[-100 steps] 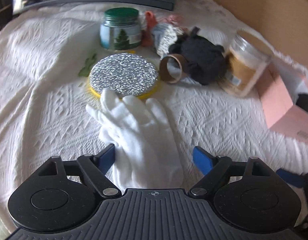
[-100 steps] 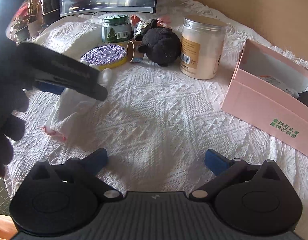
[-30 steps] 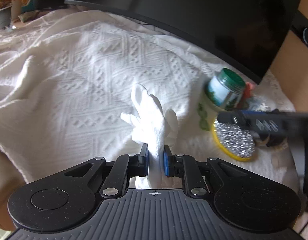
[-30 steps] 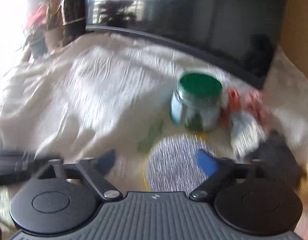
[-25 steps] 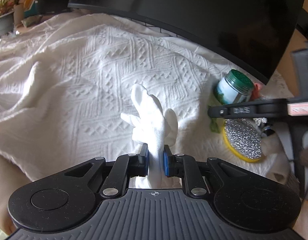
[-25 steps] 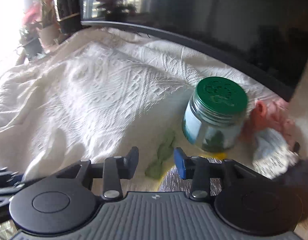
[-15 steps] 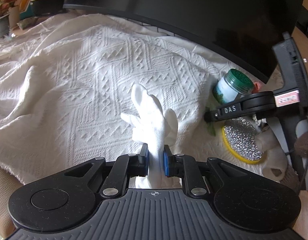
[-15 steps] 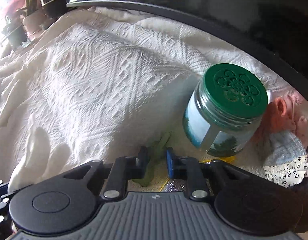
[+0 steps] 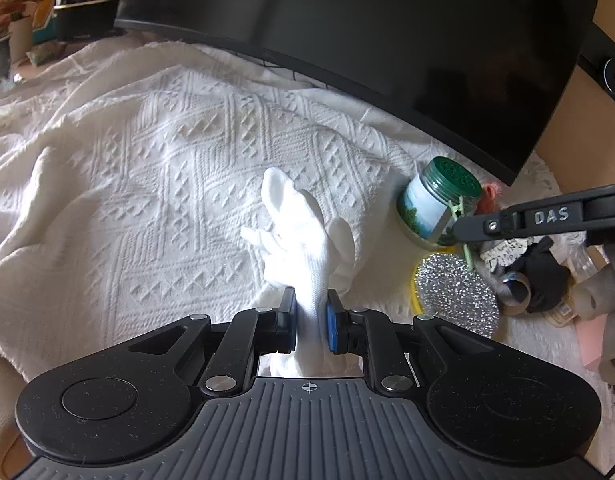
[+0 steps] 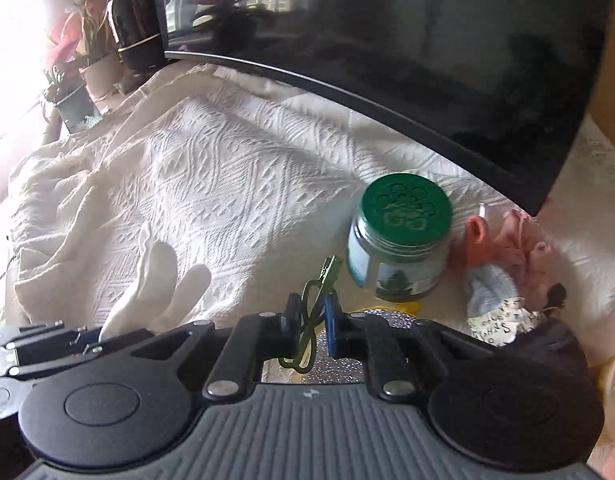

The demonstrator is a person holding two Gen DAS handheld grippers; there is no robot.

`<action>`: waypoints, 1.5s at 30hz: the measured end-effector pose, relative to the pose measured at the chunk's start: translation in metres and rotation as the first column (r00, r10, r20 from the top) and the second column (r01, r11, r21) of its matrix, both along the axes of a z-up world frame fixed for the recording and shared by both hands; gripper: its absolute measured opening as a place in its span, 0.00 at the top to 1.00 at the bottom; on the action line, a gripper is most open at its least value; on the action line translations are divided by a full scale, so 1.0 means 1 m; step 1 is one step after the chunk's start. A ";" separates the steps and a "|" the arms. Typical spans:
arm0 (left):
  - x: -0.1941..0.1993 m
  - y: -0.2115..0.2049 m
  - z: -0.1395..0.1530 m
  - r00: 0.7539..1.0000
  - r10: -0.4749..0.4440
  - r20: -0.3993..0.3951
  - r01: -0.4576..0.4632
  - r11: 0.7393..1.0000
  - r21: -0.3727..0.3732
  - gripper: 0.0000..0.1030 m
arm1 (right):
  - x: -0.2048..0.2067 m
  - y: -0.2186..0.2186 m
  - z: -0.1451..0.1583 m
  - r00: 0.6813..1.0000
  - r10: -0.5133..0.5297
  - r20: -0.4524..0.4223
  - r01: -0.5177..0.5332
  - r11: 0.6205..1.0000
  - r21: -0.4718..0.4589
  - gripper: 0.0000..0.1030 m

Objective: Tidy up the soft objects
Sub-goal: 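Lift the glove with the left tool while the right tool reaches toward the glitter pad, then carry the white glove and green clip into the pink box, open both tools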

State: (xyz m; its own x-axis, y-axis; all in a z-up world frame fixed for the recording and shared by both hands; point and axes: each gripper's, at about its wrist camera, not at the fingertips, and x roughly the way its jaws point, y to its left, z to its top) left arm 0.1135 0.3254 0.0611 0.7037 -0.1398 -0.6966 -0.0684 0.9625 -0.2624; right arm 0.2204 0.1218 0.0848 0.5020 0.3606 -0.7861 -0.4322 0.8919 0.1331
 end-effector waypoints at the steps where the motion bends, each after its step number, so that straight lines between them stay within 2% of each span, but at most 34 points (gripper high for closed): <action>1: 0.003 -0.001 0.003 1.000 -0.008 0.007 0.008 1.000 0.002 0.84 | -0.002 -0.003 0.005 1.000 -0.006 0.007 0.006 1.000 0.007 0.88; 6: 0.034 -0.022 0.040 0.991 -0.083 0.103 0.082 0.997 0.012 0.84 | -0.017 -0.035 0.050 0.996 -0.031 0.089 0.028 0.999 0.040 0.88; 11: 0.066 -0.072 0.083 0.963 -0.191 0.189 0.183 0.981 0.055 0.84 | -0.032 -0.095 0.099 0.972 -0.127 0.198 0.115 0.991 0.072 0.88; 17: 0.095 -0.156 0.124 0.906 -0.332 0.262 0.323 0.943 0.077 0.84 | -0.051 -0.186 0.131 0.915 -0.294 0.277 0.276 0.956 0.101 0.88; 20: 0.104 -0.203 0.137 0.873 -0.400 0.278 0.400 0.915 0.058 0.84 | -0.065 -0.232 0.137 0.876 -0.370 0.309 0.355 0.929 0.104 0.88; 23: 0.107 -0.257 0.141 0.832 -0.480 0.278 0.482 0.874 0.064 0.84 | -0.082 -0.269 0.136 0.837 -0.419 0.352 0.419 0.904 0.081 0.88; 27: 0.103 -0.330 0.133 0.772 -0.589 0.237 0.600 0.799 0.034 0.84 | -0.096 -0.314 0.122 0.793 -0.495 0.356 0.499 0.862 0.087 0.88; 32: 0.100 -0.402 0.098 0.707 -0.695 0.133 0.701 0.713 0.002 0.84 | -0.107 -0.364 0.093 0.742 -0.597 0.304 0.592 0.797 0.119 0.88; 34: 0.105 -0.425 0.081 0.691 -0.720 0.072 0.723 0.691 -0.029 0.83 | -0.106 -0.377 0.083 0.728 -0.627 0.278 0.617 0.776 0.131 0.88; 36: 0.116 -0.449 0.060 0.674 -0.737 -0.045 0.733 0.675 -0.084 0.81 | -0.105 -0.390 0.071 0.719 -0.651 0.242 0.636 0.757 0.148 0.88; 37: 0.120 -0.456 0.051 0.662 -0.746 -0.072 0.740 0.666 -0.095 0.79 | -0.109 -0.396 0.062 0.715 -0.661 0.228 0.644 0.749 0.154 0.88; 38: 0.124 -0.466 0.045 0.659 -0.748 -0.082 0.744 0.664 -0.076 0.75 | -0.108 -0.399 0.057 0.710 -0.670 0.217 0.652 0.741 0.157 0.88; 39: 0.126 -0.475 0.038 0.659 -0.746 -0.094 0.747 0.664 -0.027 0.75 | -0.108 -0.401 0.053 0.706 -0.677 0.208 0.658 0.735 0.161 0.88; 41: 0.125 -0.491 0.026 0.662 -0.736 -0.141 0.749 0.654 0.104 0.75 | -0.110 -0.403 0.045 0.706 -0.682 0.191 0.661 0.731 0.168 0.88; 42: 0.124 -0.500 0.020 0.663 -0.730 -0.165 0.748 0.638 0.180 0.75 | -0.110 -0.403 0.039 0.706 -0.683 0.186 0.663 0.730 0.166 0.88; 44: 0.122 -0.512 0.012 0.681 -0.709 -0.184 0.724 0.613 0.317 0.75 | -0.112 -0.403 0.033 0.703 -0.686 0.187 0.670 0.727 0.150 0.88; 45: 0.122 -0.514 0.010 0.693 -0.702 -0.166 0.705 0.612 0.357 0.75 | -0.112 -0.403 0.029 0.702 -0.689 0.183 0.674 0.725 0.142 0.88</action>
